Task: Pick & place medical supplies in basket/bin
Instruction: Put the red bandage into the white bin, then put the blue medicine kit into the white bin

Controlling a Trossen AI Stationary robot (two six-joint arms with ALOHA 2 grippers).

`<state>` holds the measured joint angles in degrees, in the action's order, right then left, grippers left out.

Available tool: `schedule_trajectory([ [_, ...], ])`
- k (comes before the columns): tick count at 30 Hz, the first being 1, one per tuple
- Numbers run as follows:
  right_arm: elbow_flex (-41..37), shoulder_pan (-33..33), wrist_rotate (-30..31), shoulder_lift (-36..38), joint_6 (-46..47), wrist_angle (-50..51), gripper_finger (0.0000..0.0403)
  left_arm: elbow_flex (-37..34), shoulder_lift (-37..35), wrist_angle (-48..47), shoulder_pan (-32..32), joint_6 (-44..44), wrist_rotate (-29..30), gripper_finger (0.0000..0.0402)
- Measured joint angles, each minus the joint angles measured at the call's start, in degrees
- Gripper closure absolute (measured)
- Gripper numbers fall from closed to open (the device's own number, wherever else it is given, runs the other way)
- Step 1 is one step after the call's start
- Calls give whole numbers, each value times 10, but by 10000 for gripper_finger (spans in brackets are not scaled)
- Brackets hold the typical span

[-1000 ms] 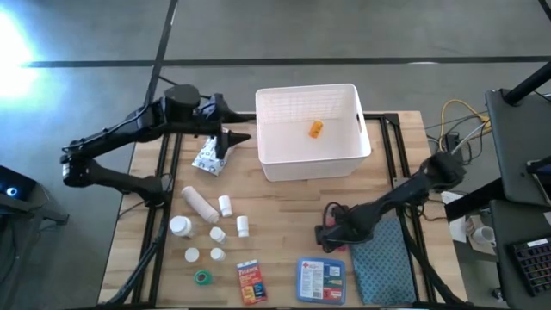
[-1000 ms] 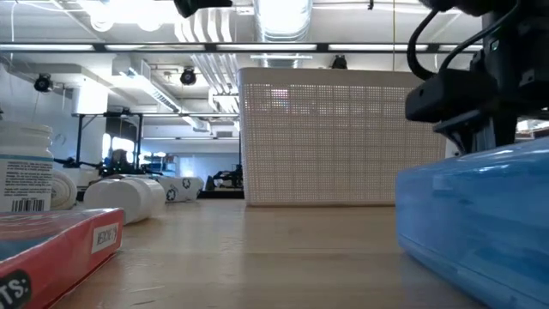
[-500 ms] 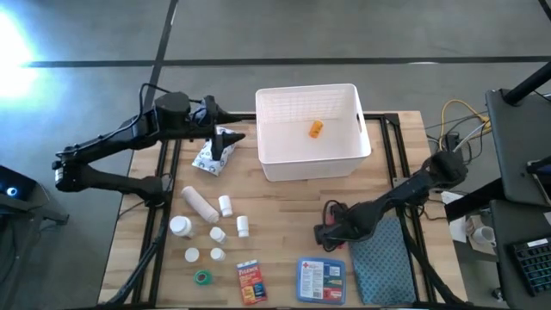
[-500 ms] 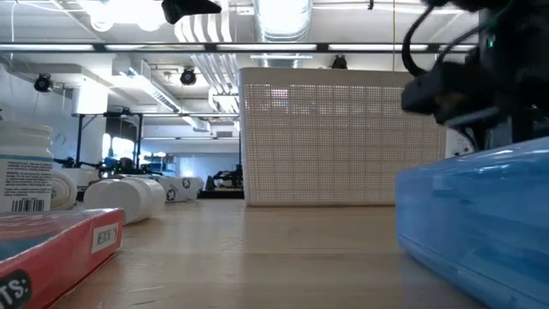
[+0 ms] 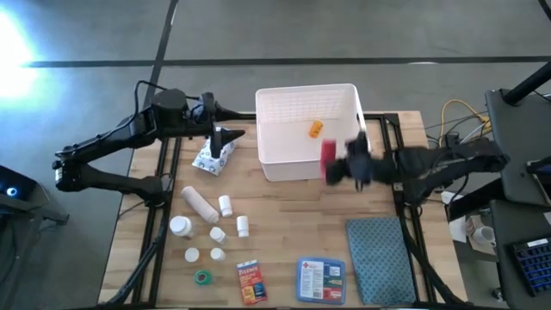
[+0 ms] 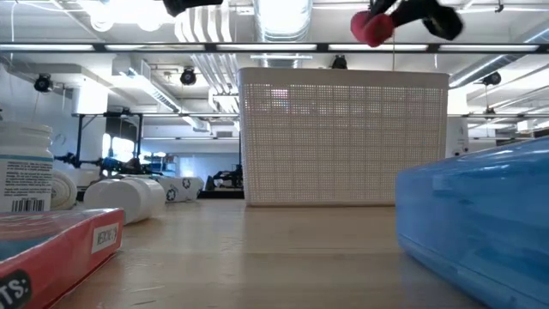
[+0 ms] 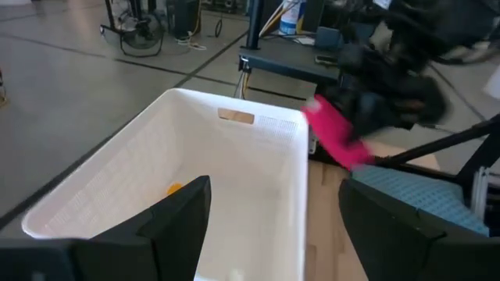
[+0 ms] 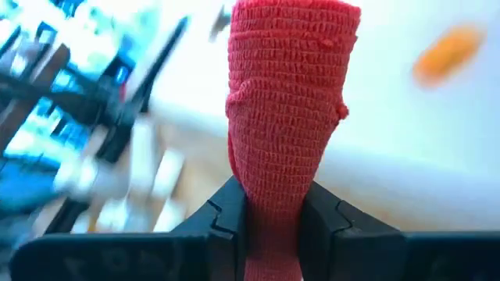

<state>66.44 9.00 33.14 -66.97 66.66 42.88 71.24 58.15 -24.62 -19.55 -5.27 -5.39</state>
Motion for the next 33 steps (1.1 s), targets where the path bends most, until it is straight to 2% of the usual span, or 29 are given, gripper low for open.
schedule_trajectory([
  [3,19,-110,-25,-3,-80,0,338,0,-1,-10,0,-27,3,140],
  [4,24,-147,-39,-9,-110,3,337,0,-1,-21,0,-38,21,140],
  [6,33,-212,-80,-24,-162,6,328,0,-1,-67,0,-70,90,140],
  [9,52,-281,-157,-46,-216,4,293,0,-1,-174,-1,-113,189,140],
  [11,64,-301,-189,-63,-247,7,260,0,-2,-236,-1,-152,205,140],
  [13,78,-306,-194,-81,-274,7,222,-2,-2,-270,0,-182,205,140],
  [17,111,-305,-183,-108,-314,23,151,-8,-2,-277,0,-207,205,140],
  [22,144,-303,-150,-125,-351,58,88,-8,0,-266,0,-208,205,140],
  [27,150,-285,-150,-98,-396,62,61,-8,0,-256,0,-208,205,140],
  [33,150,-232,-150,-45,-433,66,63,-9,0,-207,0,-198,204,140],
])
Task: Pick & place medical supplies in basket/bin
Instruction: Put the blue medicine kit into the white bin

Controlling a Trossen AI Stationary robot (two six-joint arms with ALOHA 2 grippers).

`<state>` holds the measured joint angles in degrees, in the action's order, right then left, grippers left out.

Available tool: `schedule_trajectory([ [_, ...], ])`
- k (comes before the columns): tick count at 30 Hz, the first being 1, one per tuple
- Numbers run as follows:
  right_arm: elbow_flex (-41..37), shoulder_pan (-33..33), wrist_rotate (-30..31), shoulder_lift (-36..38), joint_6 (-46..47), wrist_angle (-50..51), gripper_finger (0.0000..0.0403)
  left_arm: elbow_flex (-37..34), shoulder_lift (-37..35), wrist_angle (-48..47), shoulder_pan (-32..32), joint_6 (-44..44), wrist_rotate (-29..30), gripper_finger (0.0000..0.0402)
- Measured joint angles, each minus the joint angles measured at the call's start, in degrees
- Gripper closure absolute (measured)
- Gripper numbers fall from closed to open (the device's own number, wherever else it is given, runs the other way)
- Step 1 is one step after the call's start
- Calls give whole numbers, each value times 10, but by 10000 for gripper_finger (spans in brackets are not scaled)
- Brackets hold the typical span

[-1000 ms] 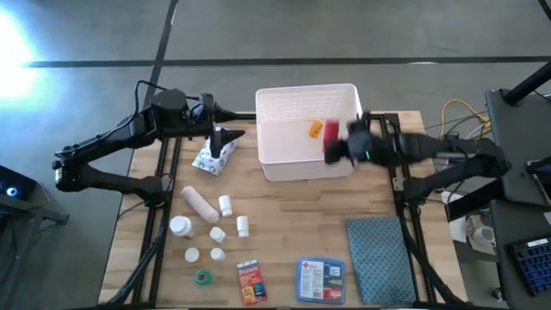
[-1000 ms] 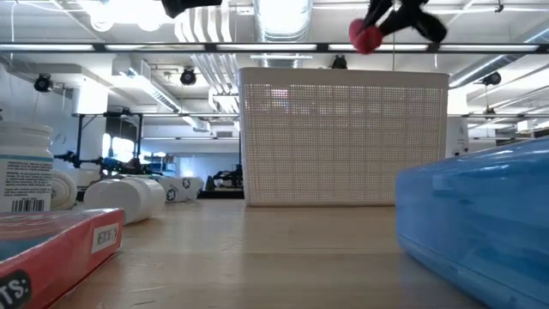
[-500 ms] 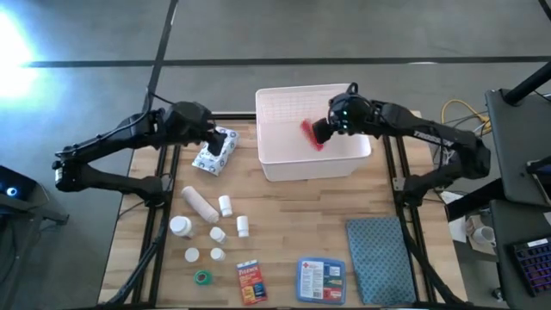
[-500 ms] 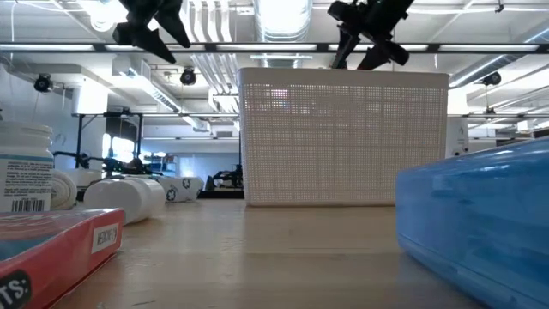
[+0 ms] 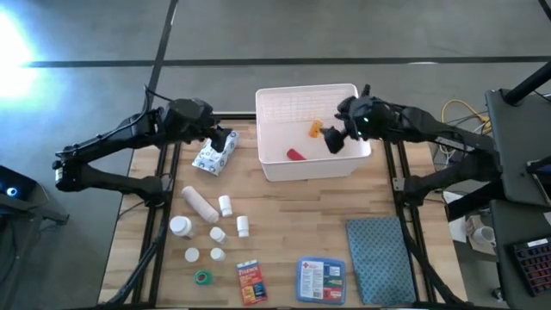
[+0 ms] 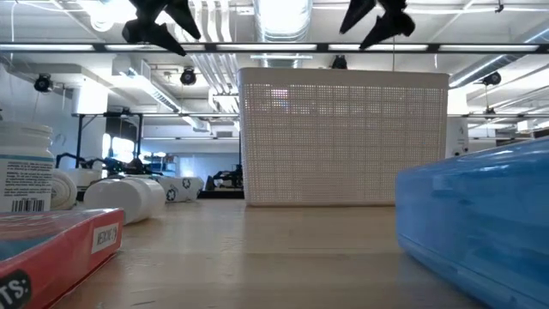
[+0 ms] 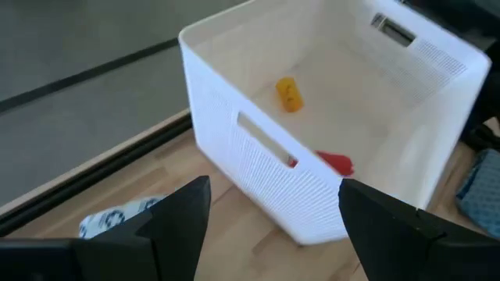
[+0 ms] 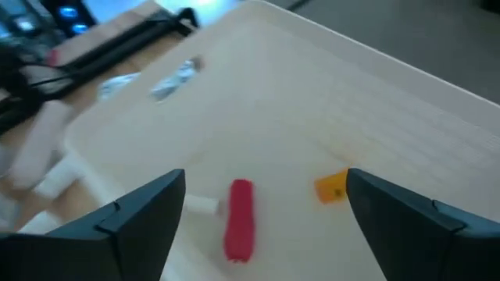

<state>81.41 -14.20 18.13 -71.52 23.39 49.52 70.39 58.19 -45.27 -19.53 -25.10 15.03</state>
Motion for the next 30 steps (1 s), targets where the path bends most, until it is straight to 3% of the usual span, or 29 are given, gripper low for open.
schedule_trajectory([
  [10,-13,84,1,74,36,36,72,0,0,7,0,12,0,140],
  [15,-13,122,45,97,32,27,65,0,0,7,0,12,0,140],
  [30,-14,131,65,118,21,26,66,0,22,7,0,11,0,140],
])
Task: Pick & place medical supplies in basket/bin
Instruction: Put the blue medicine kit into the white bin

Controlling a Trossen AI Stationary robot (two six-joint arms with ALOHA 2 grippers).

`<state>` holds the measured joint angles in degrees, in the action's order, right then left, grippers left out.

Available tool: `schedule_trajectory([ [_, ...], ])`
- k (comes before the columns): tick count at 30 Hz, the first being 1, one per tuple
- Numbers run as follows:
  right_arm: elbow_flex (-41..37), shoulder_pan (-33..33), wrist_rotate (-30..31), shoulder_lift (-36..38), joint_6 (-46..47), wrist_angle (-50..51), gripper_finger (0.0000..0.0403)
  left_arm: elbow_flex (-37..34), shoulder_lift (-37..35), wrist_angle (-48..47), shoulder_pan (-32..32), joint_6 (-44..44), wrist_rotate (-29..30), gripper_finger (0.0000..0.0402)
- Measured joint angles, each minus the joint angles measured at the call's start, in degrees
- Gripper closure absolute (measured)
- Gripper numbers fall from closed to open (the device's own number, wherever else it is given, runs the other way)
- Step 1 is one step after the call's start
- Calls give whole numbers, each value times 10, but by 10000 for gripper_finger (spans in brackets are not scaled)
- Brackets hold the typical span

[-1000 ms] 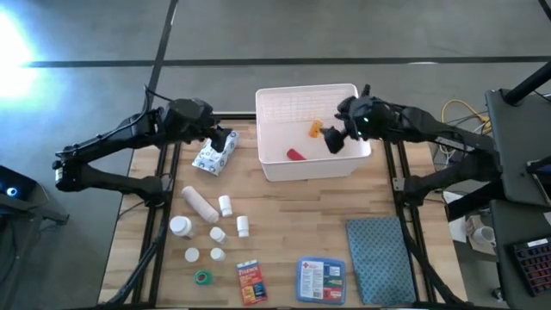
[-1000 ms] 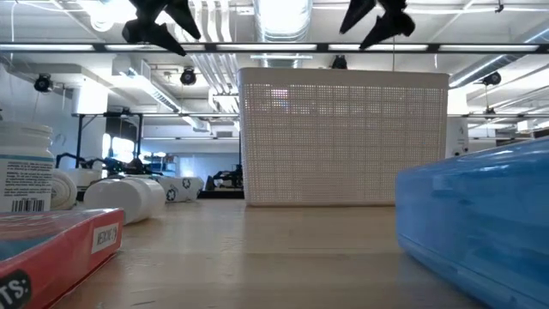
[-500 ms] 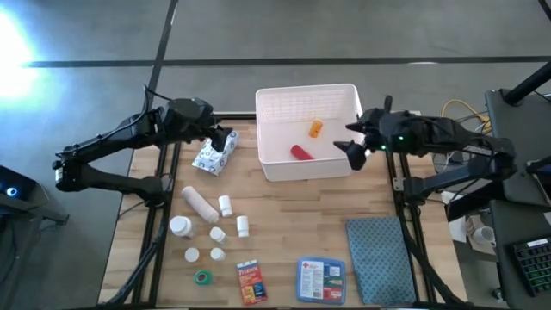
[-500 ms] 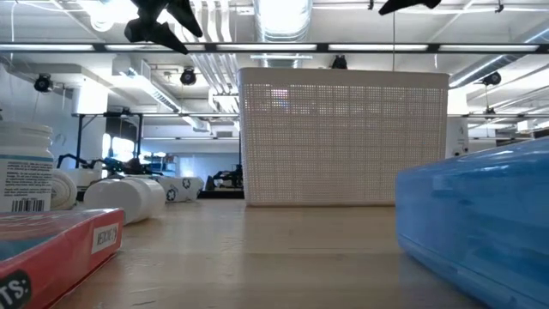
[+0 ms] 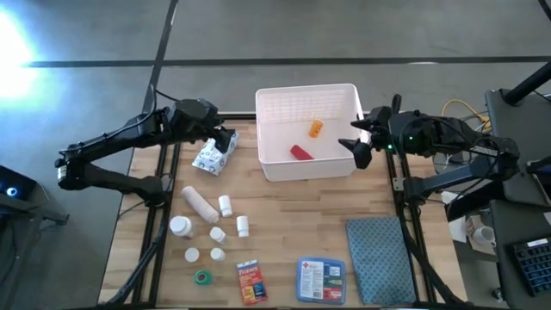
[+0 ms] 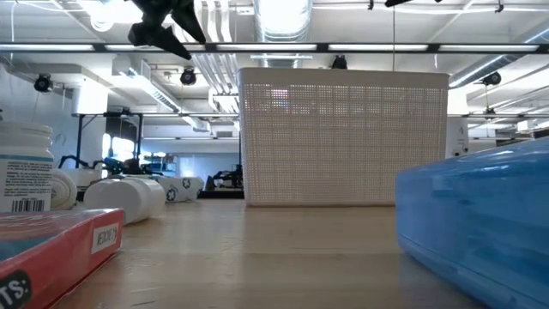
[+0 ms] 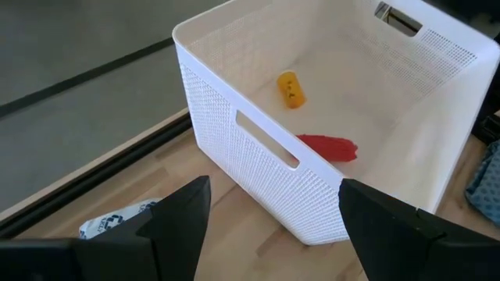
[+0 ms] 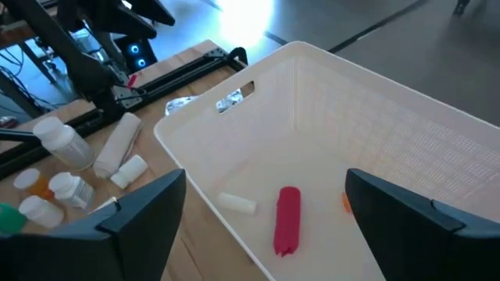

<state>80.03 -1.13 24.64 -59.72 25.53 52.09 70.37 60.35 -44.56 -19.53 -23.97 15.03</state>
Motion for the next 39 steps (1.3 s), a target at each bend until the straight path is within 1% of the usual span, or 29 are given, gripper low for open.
schedule_trajectory([
  [12,0,1,-6,1,45,23,56,0,44,0,0,0,0,140],
  [17,0,1,-5,0,45,21,53,0,72,2,0,-1,0,140],
  [19,0,2,-6,0,51,22,53,-1,87,40,0,-4,0,140],
  [22,0,8,-34,0,119,50,53,12,96,40,2,-2,-1,140],
  [26,-12,16,-112,0,232,112,53,22,74,43,29,3,-1,140],
  [29,-37,37,-147,0,290,141,53,21,51,21,51,3,-3,140],
  [34,-86,87,-199,-3,360,131,54,19,2,-28,92,-3,-4,140],
  [39,-134,139,-208,-4,410,76,55,16,-27,-48,131,-37,-4,140],
])
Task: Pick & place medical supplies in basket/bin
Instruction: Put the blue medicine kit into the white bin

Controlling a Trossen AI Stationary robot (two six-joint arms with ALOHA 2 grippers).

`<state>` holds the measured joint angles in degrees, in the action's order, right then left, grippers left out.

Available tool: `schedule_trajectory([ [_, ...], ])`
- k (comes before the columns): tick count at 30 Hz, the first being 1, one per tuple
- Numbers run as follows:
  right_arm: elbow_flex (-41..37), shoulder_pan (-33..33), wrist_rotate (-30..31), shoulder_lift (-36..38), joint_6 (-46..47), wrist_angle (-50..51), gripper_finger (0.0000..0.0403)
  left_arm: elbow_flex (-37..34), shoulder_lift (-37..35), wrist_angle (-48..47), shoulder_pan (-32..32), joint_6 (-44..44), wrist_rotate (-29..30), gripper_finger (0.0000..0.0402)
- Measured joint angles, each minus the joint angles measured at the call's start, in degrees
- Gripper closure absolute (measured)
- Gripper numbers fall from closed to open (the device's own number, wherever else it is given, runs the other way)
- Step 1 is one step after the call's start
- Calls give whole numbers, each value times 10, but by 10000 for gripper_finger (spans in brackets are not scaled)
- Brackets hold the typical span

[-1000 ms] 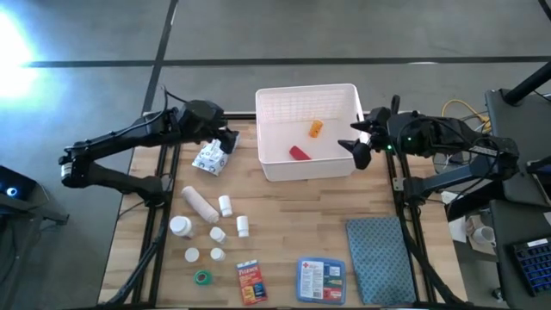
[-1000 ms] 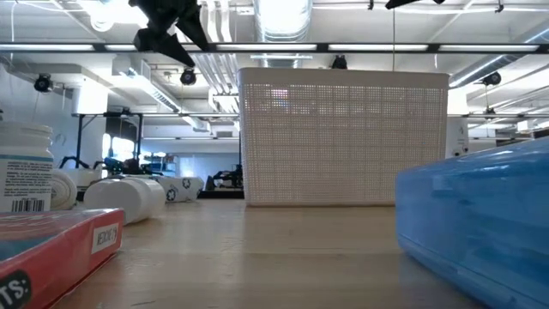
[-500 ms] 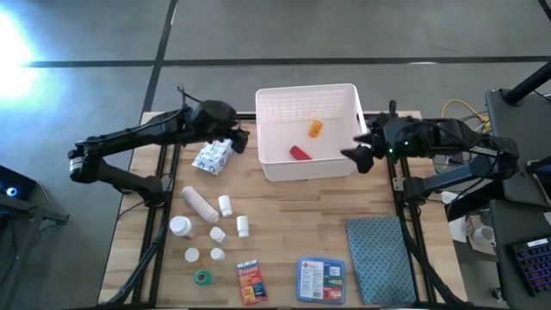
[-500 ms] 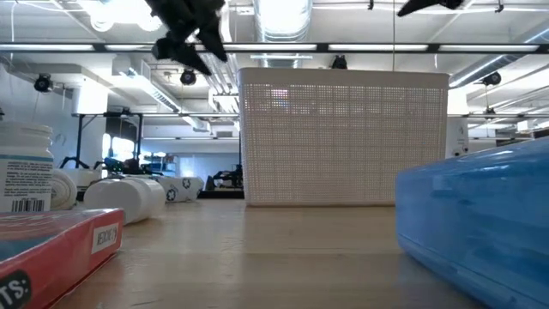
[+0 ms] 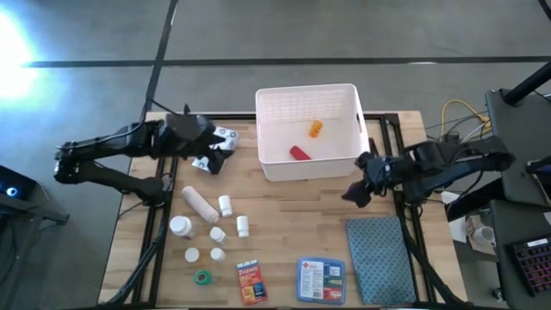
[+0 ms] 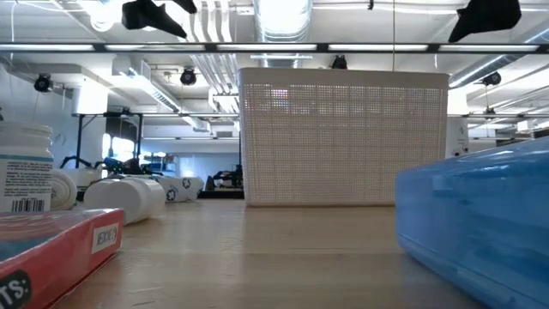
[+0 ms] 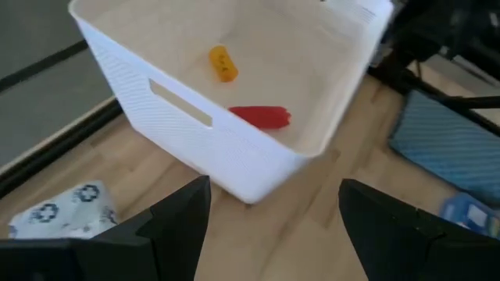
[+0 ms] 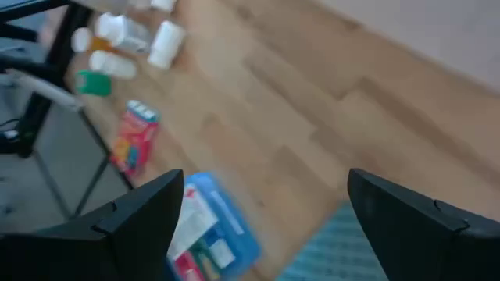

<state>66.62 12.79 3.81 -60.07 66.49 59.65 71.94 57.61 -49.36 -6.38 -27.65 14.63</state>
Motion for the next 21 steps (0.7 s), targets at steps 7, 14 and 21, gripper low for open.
schedule_trajectory([
  [7,-76,77,-26,0,55,-101,54,-3,4,-1,39,-94,2,140],
  [14,-191,150,-21,-11,85,-280,60,-14,34,57,175,-136,-2,140],
  [21,-277,194,-46,-68,153,-435,60,-38,108,108,296,-199,48,140],
])
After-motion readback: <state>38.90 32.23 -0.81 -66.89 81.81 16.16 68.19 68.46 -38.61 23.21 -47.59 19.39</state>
